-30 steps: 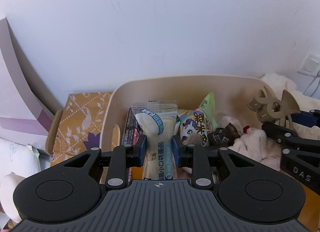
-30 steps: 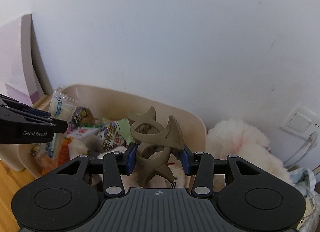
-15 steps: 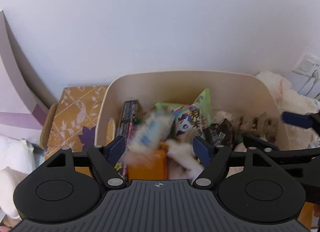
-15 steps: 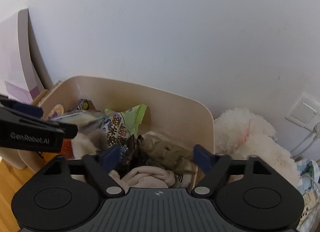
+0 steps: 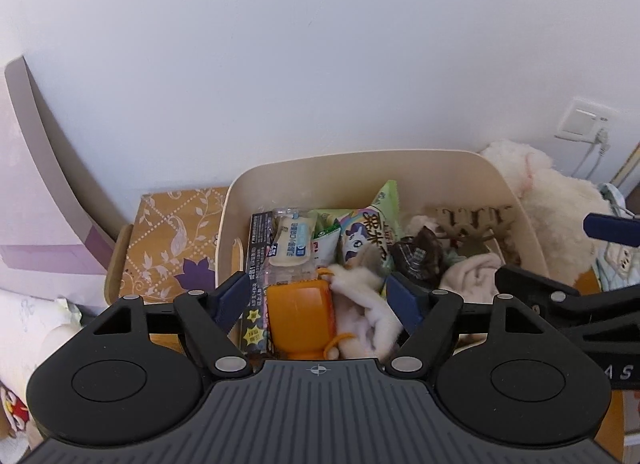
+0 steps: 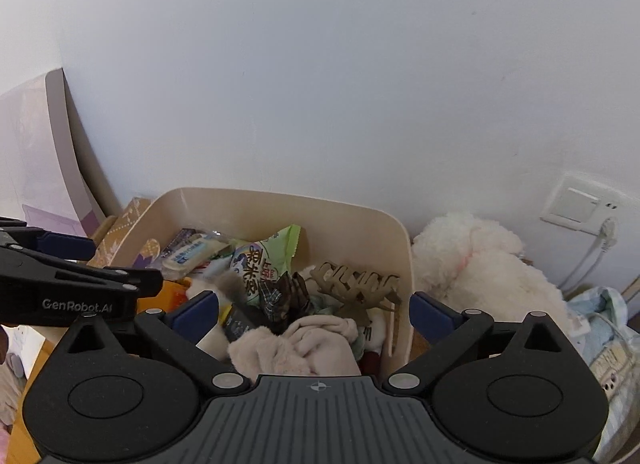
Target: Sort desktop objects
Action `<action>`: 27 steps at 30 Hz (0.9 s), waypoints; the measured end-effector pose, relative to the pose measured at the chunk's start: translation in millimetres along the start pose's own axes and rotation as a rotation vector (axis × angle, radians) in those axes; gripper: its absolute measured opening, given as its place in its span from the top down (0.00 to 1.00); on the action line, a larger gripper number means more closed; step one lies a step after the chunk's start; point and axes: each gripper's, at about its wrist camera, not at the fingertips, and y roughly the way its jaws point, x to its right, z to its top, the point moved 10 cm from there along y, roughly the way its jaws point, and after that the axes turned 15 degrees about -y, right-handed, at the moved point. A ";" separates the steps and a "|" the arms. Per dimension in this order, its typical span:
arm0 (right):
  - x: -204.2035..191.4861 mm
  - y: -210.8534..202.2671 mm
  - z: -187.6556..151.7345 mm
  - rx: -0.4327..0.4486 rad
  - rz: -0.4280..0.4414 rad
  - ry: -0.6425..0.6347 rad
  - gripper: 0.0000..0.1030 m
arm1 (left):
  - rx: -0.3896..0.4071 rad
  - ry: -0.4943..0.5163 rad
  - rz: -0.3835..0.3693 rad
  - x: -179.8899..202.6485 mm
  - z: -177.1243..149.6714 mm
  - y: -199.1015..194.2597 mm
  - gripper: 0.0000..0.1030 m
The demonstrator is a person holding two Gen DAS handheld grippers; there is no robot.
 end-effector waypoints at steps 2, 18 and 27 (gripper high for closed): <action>-0.4 -10.2 -1.3 0.002 -0.003 0.009 0.00 | 0.012 0.012 -0.003 0.5 -1.3 -11.2 0.26; -13.5 -102.1 -29.0 0.046 0.041 0.091 0.00 | 0.100 0.069 -0.018 -15.7 -37.1 -104.8 0.26; -36.9 -161.6 -53.0 0.063 0.050 0.078 0.00 | 0.121 0.097 -0.036 -26.5 -68.7 -152.9 0.26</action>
